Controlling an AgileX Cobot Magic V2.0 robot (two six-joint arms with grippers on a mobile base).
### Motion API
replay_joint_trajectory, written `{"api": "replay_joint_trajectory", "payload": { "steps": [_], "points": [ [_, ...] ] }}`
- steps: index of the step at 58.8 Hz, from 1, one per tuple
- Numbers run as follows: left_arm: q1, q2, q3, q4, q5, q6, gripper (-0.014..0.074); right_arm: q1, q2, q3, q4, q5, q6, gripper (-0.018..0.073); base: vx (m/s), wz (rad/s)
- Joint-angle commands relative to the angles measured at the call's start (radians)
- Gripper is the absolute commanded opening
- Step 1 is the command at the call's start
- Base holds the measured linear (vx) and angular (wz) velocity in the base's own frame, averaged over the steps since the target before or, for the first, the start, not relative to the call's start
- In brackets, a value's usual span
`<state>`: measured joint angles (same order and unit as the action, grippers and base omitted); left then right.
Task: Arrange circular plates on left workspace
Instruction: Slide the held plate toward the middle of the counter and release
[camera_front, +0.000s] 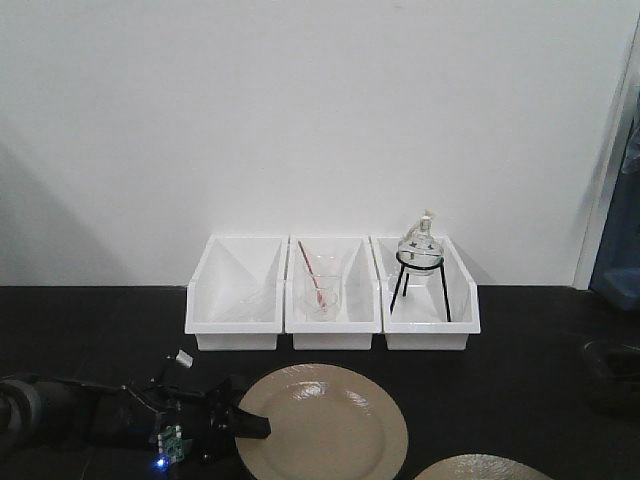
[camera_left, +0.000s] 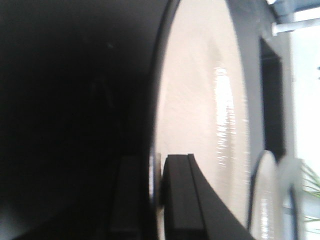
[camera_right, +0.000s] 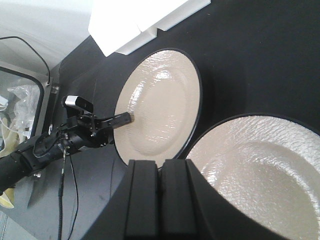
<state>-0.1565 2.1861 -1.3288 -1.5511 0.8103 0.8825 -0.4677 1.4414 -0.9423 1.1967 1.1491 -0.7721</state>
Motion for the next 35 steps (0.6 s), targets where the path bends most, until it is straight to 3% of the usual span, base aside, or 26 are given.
{"api": "replay_joint_trajectory", "payload": {
  "steps": [1,10,19,35],
  "points": [
    [-0.002,-0.064,-0.027,-0.052,0.024,0.016,0.0365,-0.005,-0.026,-0.025,0.073,0.025,-0.018,-0.0003,0.00,0.00],
    [0.008,-0.065,-0.027,-0.004,0.018,0.069,0.0461,-0.005,-0.026,-0.025,0.073,0.025,-0.018,-0.0003,0.00,0.00],
    [0.036,-0.080,-0.027,0.090,0.009,0.119,0.0468,-0.005,-0.026,-0.025,0.073,0.027,-0.018,-0.0003,0.00,0.00],
    [0.118,-0.157,-0.027,0.245,-0.030,0.118,0.0467,-0.005,-0.026,-0.025,0.073,0.029,-0.018,-0.0003,0.00,0.00]
  ]
}}
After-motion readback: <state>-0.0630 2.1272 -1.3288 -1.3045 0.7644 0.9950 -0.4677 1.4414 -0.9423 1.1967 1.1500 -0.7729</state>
